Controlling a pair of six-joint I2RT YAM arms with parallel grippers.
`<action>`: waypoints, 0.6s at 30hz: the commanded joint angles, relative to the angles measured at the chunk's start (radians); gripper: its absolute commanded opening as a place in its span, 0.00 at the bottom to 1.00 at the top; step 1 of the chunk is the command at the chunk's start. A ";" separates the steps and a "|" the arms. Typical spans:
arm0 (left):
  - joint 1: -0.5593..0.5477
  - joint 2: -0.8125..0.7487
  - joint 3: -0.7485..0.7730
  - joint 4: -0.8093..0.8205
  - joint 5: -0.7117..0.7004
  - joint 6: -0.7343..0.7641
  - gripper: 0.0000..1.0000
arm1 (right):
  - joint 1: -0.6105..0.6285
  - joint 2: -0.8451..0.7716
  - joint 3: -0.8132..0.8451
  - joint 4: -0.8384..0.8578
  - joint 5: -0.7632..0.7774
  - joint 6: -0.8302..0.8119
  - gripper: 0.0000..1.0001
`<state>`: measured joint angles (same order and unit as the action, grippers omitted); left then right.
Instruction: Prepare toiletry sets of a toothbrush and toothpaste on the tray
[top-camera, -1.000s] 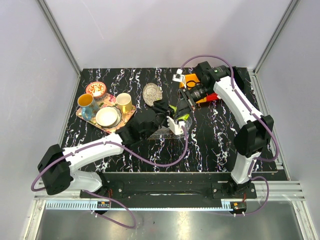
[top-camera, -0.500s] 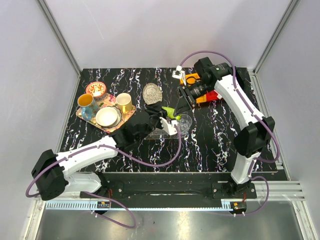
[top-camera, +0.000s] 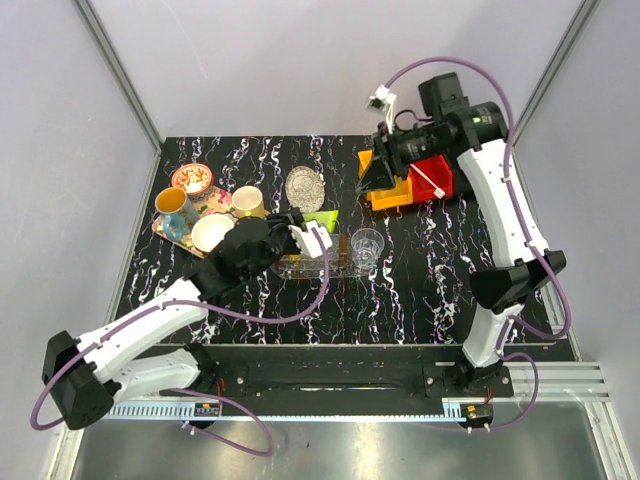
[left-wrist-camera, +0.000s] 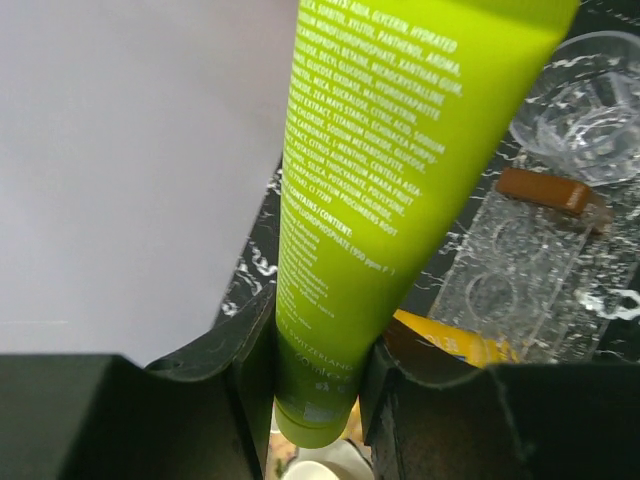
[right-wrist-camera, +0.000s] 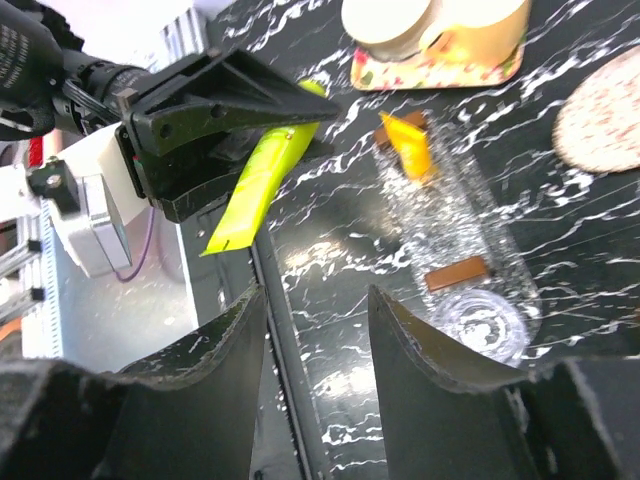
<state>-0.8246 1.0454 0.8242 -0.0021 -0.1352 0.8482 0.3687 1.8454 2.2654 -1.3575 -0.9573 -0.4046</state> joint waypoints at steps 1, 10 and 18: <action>0.041 -0.056 0.052 -0.071 0.164 -0.214 0.00 | -0.036 0.006 0.131 -0.192 0.012 0.053 0.51; 0.102 -0.028 0.203 -0.187 0.441 -0.451 0.00 | -0.034 0.018 0.184 -0.120 -0.055 0.055 0.52; 0.278 0.082 0.329 -0.086 0.833 -0.759 0.00 | -0.034 -0.074 0.031 0.016 -0.087 0.013 0.65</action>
<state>-0.6239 1.0912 1.0863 -0.2226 0.4339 0.3084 0.3290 1.8477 2.3665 -1.3560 -1.0054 -0.3683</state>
